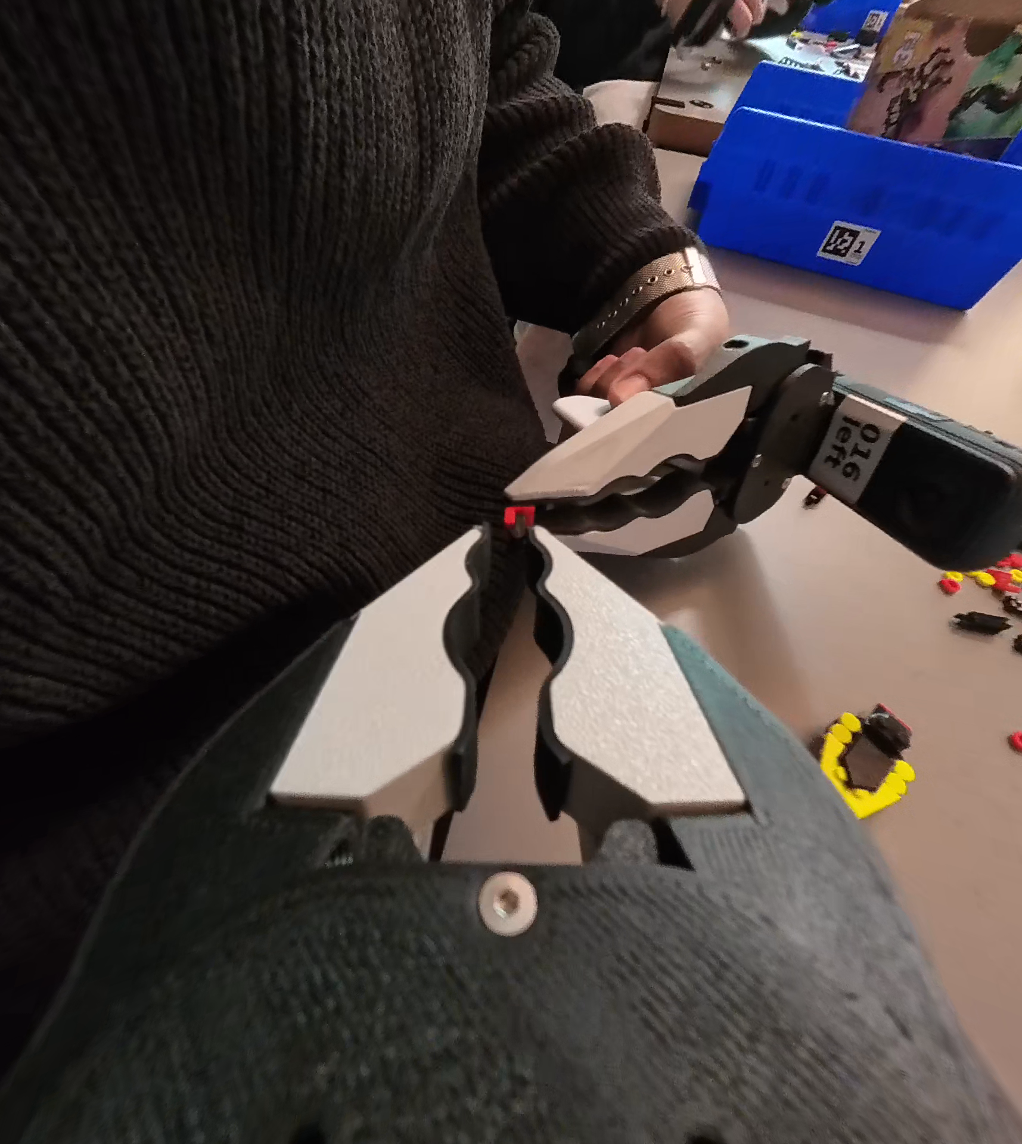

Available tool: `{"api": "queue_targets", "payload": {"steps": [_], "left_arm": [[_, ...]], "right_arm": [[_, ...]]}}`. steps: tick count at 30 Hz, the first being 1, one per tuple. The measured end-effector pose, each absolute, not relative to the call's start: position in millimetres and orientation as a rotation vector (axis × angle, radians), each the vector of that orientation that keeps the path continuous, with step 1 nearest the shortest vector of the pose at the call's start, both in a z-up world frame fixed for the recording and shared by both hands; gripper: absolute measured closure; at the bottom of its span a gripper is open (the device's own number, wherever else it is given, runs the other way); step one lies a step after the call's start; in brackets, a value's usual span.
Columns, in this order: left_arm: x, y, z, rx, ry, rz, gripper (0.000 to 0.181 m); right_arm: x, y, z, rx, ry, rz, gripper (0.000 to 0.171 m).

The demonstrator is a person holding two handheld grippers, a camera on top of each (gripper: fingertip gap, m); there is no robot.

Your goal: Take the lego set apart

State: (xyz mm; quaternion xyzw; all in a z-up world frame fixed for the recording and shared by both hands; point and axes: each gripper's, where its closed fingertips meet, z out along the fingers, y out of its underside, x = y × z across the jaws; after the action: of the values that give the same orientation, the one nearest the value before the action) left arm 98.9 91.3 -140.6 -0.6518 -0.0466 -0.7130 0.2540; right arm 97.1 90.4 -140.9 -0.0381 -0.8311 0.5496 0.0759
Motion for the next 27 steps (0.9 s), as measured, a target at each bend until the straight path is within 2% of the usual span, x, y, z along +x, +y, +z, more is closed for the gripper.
{"api": "queue_targets", "payload": {"steps": [12, 18, 27], "left_arm": [[113, 83, -143, -1.804, -0.070, -1.980, 0.176], [164, 65, -155, -1.971, 0.151, -2.006, 0.174], [112, 94, -148, -1.866, -0.124, -1.786, 0.176]], "right_arm": [[108, 86, -143, -0.161, -2.612, 1.702, 0.167], [101, 81, -150, -0.251, -2.610, 1.633, 0.171], [74, 109, -132, -0.525, -2.422, 1.825, 0.171]]}}
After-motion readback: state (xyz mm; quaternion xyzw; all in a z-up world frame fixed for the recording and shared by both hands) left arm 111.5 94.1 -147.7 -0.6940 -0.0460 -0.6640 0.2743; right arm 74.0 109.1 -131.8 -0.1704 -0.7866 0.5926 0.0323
